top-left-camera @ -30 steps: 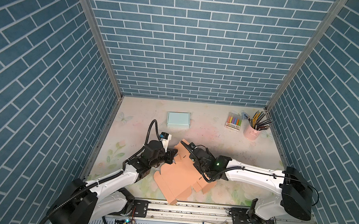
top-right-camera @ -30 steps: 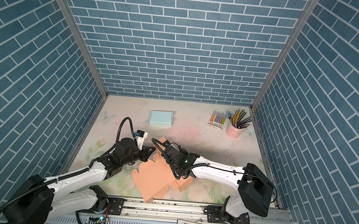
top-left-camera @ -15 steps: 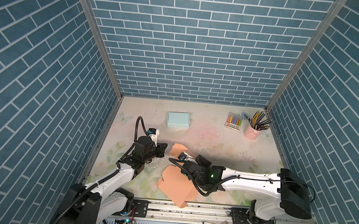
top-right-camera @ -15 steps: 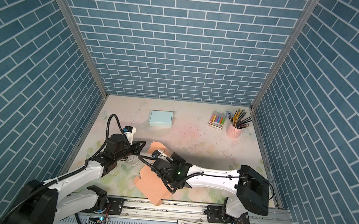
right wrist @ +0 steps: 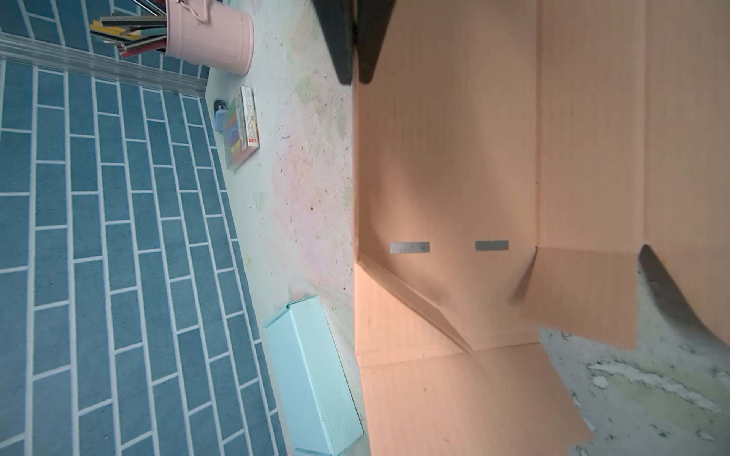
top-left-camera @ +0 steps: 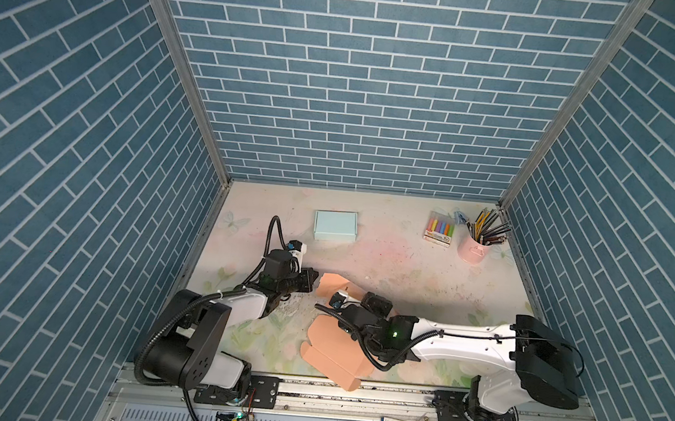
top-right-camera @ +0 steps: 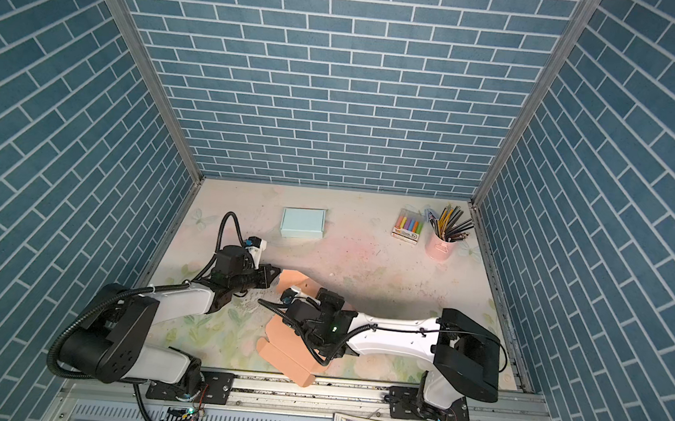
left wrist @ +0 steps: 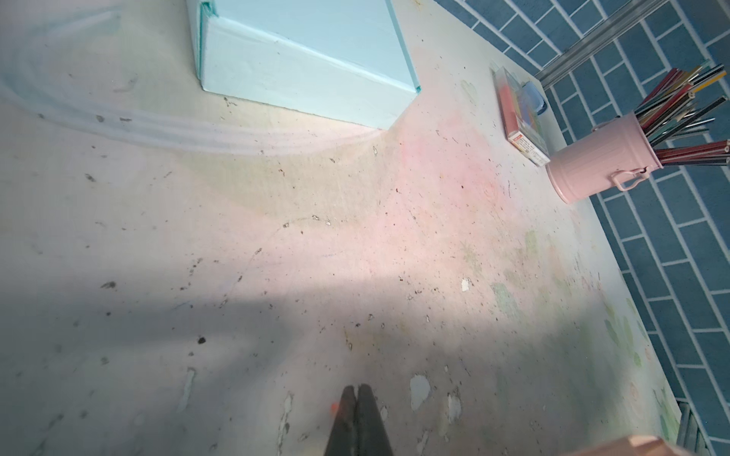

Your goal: Fold the paper box

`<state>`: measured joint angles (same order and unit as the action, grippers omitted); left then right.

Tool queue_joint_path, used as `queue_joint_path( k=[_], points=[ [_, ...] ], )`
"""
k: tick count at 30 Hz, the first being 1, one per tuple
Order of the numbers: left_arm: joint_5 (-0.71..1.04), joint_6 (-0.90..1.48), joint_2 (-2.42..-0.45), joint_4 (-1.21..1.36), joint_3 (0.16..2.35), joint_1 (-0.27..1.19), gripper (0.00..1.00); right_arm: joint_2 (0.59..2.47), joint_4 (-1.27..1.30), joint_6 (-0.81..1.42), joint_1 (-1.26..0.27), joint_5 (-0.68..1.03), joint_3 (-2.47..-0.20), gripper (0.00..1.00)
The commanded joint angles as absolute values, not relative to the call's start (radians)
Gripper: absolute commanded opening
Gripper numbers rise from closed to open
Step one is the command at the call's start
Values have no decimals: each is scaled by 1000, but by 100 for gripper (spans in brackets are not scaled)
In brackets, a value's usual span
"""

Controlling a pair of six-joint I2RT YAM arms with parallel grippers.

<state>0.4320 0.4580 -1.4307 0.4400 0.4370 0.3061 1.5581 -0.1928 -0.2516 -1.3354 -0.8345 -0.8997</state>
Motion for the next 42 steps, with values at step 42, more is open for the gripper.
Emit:
queue_joint_path(
  k=[42],
  points=[
    [415, 529, -1256, 529, 300, 384, 5, 1609, 371, -808, -1366, -1023, -702, 0]
  ],
)
